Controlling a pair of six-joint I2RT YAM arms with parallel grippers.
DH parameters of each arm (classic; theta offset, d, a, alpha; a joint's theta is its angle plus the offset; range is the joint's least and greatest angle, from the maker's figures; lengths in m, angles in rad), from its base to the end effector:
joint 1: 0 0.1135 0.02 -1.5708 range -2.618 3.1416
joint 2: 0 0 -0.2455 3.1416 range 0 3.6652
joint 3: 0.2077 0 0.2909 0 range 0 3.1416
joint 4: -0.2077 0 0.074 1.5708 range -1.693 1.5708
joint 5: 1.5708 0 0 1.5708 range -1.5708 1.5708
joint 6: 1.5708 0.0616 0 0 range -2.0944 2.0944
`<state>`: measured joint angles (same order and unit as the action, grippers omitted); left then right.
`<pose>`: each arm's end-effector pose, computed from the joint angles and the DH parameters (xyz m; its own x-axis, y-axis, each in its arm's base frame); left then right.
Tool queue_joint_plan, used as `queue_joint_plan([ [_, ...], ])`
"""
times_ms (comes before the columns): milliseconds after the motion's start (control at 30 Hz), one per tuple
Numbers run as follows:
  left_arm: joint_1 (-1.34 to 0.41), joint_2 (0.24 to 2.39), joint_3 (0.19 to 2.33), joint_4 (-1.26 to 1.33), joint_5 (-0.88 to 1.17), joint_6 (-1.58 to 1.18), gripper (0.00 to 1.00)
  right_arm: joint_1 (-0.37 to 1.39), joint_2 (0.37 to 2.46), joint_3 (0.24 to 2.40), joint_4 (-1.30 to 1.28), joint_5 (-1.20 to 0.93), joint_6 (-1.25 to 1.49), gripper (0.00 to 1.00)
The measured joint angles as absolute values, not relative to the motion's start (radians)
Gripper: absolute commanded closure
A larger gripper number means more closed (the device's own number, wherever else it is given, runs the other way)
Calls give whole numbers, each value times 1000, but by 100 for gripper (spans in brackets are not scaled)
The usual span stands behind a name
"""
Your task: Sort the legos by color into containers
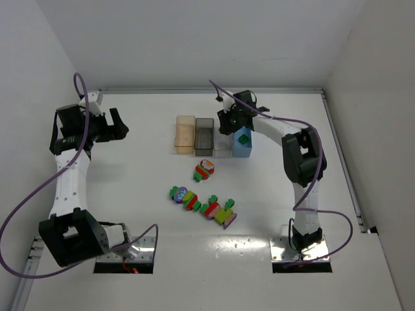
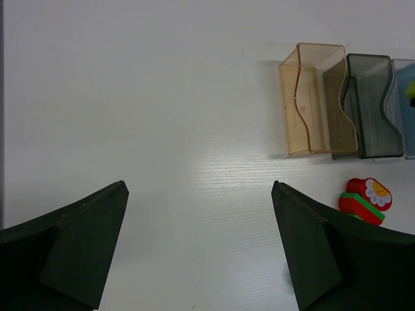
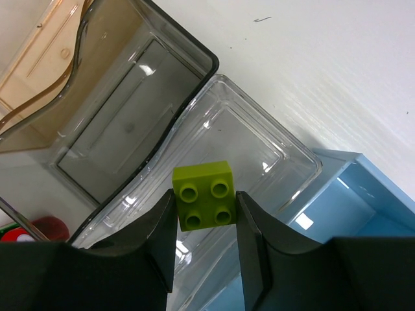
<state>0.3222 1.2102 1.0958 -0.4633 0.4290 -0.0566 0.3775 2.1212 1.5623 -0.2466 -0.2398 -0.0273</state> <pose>0.3230 0.0808 0.2993 -0.5196 -0.2277 -0.8235 0.0132 0.9616 -0.2742 0.4727 0.2032 0.1261 -0.6562 -0.2887 -0.6972 -0.5291 0.8348 0.1523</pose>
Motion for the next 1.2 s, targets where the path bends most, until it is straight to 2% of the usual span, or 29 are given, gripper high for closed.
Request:
queue_joint_plan([
  [167,318,1211,1096,-463,437,-57,0,377,2121,1562,-248,-234,-29,51],
  [233,315,1211,1096,-463,439,-57,0,378,2121,1562,-248,-232,-30,38],
  [333,314,1211,1096,-463,443,-57,0,377,2121,1562,-248,-231,-35,27],
  [533,300,1208,1092,-463,495,-17,0,384,2104,1553,-248,-246,-25,26],
  [667,251,1178,1061,-483,558,48,0,390,2013,1529,-250,-278,-5,26],
  [767,175,1163,1050,-513,595,85,12,405,1893,1520,-241,-297,2,26],
  [900,12,1156,1004,-525,602,84,18,419,1710,1465,-224,-286,-9,27],
  [967,-75,1156,962,-523,585,60,26,418,1615,1394,-215,-254,-23,27],
  [1100,-216,1155,891,-516,498,-1,29,378,1512,1250,-222,-176,-51,28],
  [1200,-351,1158,859,-489,410,-49,35,337,1466,1130,-258,-116,-64,28],
])
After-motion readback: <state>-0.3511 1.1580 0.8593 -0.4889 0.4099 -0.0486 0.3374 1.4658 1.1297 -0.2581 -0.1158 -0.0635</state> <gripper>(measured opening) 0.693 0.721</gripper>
